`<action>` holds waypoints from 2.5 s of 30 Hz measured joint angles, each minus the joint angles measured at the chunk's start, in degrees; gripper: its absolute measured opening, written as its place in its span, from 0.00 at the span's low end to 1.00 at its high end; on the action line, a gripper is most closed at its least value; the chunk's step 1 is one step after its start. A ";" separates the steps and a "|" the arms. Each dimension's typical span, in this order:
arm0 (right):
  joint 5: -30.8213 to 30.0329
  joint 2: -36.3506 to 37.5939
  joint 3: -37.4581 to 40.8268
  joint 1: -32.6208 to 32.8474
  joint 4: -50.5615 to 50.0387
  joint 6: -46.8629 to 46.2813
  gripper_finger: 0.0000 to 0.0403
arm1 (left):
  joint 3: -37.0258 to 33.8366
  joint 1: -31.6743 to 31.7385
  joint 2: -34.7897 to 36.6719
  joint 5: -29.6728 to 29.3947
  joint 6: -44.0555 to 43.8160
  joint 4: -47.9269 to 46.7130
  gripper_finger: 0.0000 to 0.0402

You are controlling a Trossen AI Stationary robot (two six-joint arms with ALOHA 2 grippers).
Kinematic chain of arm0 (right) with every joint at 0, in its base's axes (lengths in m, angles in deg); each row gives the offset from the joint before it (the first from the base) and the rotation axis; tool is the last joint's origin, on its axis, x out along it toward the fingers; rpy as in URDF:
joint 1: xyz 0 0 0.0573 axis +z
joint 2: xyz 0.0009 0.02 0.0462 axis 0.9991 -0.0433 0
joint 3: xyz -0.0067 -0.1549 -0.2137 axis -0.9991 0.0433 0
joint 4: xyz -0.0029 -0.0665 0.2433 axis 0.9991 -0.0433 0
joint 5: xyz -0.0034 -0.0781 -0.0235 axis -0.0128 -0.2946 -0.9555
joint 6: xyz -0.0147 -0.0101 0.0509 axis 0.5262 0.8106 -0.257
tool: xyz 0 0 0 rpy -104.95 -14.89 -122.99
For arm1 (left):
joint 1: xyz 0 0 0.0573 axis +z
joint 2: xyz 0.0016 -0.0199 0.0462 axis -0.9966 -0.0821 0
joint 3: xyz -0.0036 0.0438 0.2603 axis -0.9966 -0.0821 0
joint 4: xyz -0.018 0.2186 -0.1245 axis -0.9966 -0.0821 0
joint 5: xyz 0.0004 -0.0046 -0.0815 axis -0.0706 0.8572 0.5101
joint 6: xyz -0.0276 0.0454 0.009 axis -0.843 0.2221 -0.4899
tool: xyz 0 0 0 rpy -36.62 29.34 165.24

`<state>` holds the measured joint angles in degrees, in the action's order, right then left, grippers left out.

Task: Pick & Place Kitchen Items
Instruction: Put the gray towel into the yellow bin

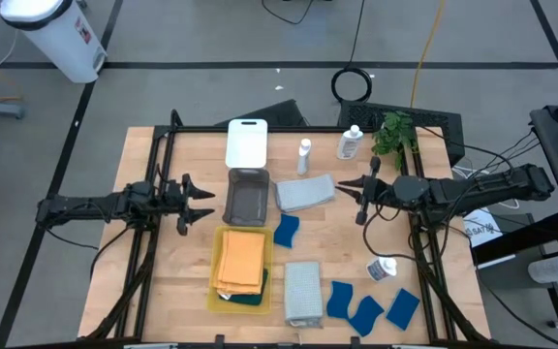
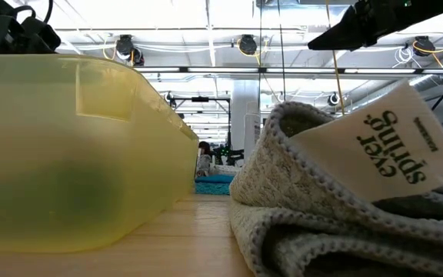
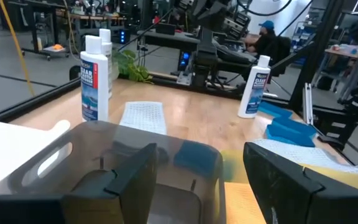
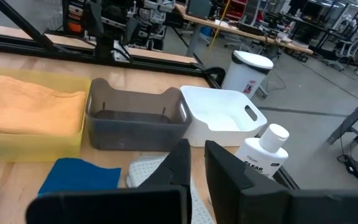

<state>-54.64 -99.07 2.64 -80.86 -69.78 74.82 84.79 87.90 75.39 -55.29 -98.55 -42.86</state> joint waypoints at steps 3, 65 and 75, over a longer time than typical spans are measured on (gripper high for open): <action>-0.03 0.00 0.00 0.00 0.23 0.45 0.04 | 0.00 0.00 0.00 0.00 0.03 0.01 0.61; 31.16 -30.76 5.42 -34.17 6.10 -29.38 0.82 | -0.09 0.00 0.00 -0.09 5.13 2.58 0.61; 37.67 -39.17 5.42 -35.17 13.11 -33.92 0.77 | -0.09 -0.01 0.00 -0.09 5.11 2.60 0.61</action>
<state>-16.97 -138.25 8.06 -116.03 -56.67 40.90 84.70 87.90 75.39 -55.37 -93.44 -40.26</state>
